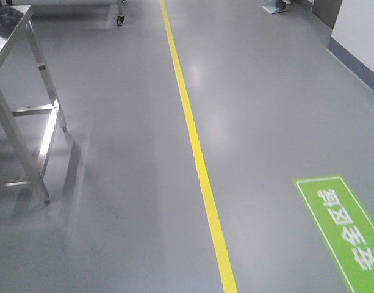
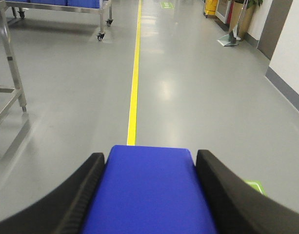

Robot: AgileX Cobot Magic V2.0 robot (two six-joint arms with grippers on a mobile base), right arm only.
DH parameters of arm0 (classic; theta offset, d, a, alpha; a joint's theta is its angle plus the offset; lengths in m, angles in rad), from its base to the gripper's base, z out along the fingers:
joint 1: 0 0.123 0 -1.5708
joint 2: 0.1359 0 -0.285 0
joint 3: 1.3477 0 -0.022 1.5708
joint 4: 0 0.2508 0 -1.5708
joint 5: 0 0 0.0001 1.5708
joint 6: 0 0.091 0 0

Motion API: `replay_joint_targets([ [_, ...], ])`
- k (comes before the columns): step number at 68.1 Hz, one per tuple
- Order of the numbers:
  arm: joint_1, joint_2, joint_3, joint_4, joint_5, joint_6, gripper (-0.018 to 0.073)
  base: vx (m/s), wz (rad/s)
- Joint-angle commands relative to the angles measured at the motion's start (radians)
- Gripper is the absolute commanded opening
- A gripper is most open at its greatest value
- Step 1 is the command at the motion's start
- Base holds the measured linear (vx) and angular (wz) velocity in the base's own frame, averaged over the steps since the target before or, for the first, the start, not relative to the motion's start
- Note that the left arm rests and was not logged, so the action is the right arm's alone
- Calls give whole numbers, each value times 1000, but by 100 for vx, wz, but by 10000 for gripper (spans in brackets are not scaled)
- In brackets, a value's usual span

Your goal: Pour parts from conveyor to right shelf

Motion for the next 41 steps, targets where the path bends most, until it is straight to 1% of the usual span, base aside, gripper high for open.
replay_joint_targets([
  [1,-1,13,-27,4,-79,-4,-6,74,3],
  [41,-1,13,-27,4,-79,-4,-6,75,9],
])
